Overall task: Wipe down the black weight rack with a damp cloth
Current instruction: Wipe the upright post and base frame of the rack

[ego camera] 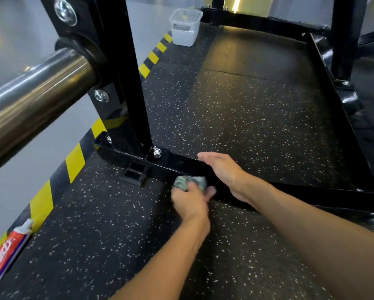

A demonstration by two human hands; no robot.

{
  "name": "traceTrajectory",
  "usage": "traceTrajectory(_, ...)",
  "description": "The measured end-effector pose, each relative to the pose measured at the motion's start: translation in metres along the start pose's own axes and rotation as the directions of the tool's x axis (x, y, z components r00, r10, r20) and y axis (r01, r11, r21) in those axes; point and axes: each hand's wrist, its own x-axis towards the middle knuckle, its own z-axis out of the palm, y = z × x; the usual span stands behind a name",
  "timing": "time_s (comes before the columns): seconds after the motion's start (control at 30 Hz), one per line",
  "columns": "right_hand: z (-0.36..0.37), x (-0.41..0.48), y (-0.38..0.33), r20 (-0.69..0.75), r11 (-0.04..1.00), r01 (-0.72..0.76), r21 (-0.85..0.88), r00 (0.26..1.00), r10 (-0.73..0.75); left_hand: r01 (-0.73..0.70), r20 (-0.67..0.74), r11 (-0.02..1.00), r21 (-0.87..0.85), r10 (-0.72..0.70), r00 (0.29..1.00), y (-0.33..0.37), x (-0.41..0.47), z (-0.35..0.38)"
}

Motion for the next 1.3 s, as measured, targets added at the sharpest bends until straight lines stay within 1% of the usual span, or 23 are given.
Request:
traceTrajectory(0.07,0.003,0.003,-0.002,-0.025,0.998,-0.042,-0.045,0.999,0.041,0.052,0.097,0.994,0.094,-0.061,0.993,-0.008,-0.014,0.005)
traceTrajectory(0.1,0.004,0.007,0.001,-0.032,0.998,-0.053,-0.044,0.998,0.052,0.055,0.118,0.992,0.112,-0.068,0.991,-0.009,-0.017,0.005)
traceTrajectory(0.13,0.005,0.004,-0.003,-0.030,0.999,-0.039,-0.036,0.999,0.038,0.053,0.108,0.993,0.103,-0.064,0.992,-0.007,-0.014,0.004)
traceTrajectory(0.23,0.008,-0.003,-0.013,0.009,0.997,0.060,-0.042,0.998,-0.060,-0.025,-0.062,0.999,0.043,0.027,0.998,0.010,0.014,-0.006)
traceTrajectory(0.27,0.011,-0.004,-0.016,0.025,0.993,0.103,-0.063,0.995,-0.101,-0.038,-0.072,0.998,0.057,0.042,0.997,0.012,0.018,-0.008)
traceTrajectory(0.3,0.014,-0.001,-0.018,0.057,0.986,0.141,-0.088,0.989,-0.136,-0.036,-0.039,0.995,0.088,0.040,0.998,0.012,0.016,-0.009)
traceTrajectory(0.37,0.026,0.000,-0.029,0.145,0.965,0.194,-0.179,0.975,-0.169,-0.016,0.070,0.986,0.165,0.005,0.998,0.007,0.007,-0.010)
traceTrajectory(0.4,0.032,0.001,-0.034,0.187,0.945,0.226,-0.237,0.965,-0.184,-0.013,0.093,0.984,0.177,-0.004,0.996,0.005,0.006,-0.011)
traceTrajectory(0.43,0.039,0.005,-0.035,0.212,0.925,0.250,-0.285,0.958,-0.193,-0.018,0.081,0.985,0.174,0.003,0.997,0.006,0.011,-0.012)
traceTrajectory(0.53,0.050,0.012,-0.039,0.219,0.873,0.236,-0.426,0.964,-0.153,-0.054,-0.059,0.992,0.116,0.061,0.996,0.013,0.039,-0.022)
traceTrajectory(0.57,0.050,0.013,-0.039,0.214,0.862,0.239,-0.447,0.964,-0.156,-0.049,-0.055,0.990,0.133,0.056,0.997,0.013,0.042,-0.023)
traceTrajectory(0.63,0.050,0.009,-0.042,0.235,0.828,0.261,-0.496,0.959,-0.161,0.005,0.025,0.982,0.189,-0.010,1.000,0.005,0.040,-0.025)
traceTrajectory(0.7,0.049,0.009,-0.046,0.261,0.818,0.277,-0.503,0.952,-0.161,0.065,0.048,0.979,0.194,-0.076,0.996,0.004,0.036,-0.026)
traceTrajectory(0.77,0.046,0.009,-0.047,0.273,0.861,0.242,-0.448,0.954,-0.127,0.019,0.021,0.988,0.152,-0.022,1.000,0.011,0.039,-0.027)
traceTrajectory(0.87,0.044,0.012,-0.046,0.246,0.924,0.142,-0.354,0.968,-0.054,-0.129,0.007,0.978,0.163,0.129,0.992,0.027,0.040,-0.029)
traceTrajectory(0.9,0.046,0.013,-0.046,0.229,0.933,0.110,-0.343,0.973,-0.031,-0.142,0.000,0.974,0.175,0.144,0.990,0.029,0.041,-0.030)
traceTrajectory(0.97,0.050,0.014,-0.047,0.201,0.935,0.078,-0.345,0.979,-0.007,-0.074,-0.056,0.984,0.162,0.084,0.995,0.035,0.049,-0.032)
traceTrajectory(1.0,0.051,0.014,-0.047,0.187,0.931,0.080,-0.357,0.982,-0.013,-0.029,-0.076,0.988,0.155,0.041,0.996,0.037,0.051,-0.033)
traceTrajectory(1.03,0.053,0.012,-0.049,0.182,0.923,0.095,-0.374,0.983,-0.027,-0.017,-0.072,0.985,0.169,0.030,0.997,0.039,0.052,-0.034)
traceTrajectory(1.13,0.055,0.008,-0.053,0.193,0.889,0.156,-0.430,0.978,-0.078,-0.152,-0.006,0.964,0.218,0.157,0.988,0.043,0.043,-0.036)
traceTrajectory(1.17,0.055,0.008,-0.053,0.194,0.864,0.192,-0.465,0.975,-0.112,-0.186,-0.009,0.958,0.216,0.193,0.981,0.043,0.042,-0.038)
traceTrajectory(1.23,0.057,0.013,-0.053,0.170,0.821,0.260,-0.509,0.965,-0.200,-0.160,-0.068,0.965,0.210,0.178,0.982,0.044,0.052,-0.041)
traceTrajectory(1.3,0.063,0.019,-0.055,0.156,0.833,0.292,-0.469,0.956,-0.247,-0.093,-0.091,0.974,0.205,0.113,0.989,0.046,0.059,-0.044)
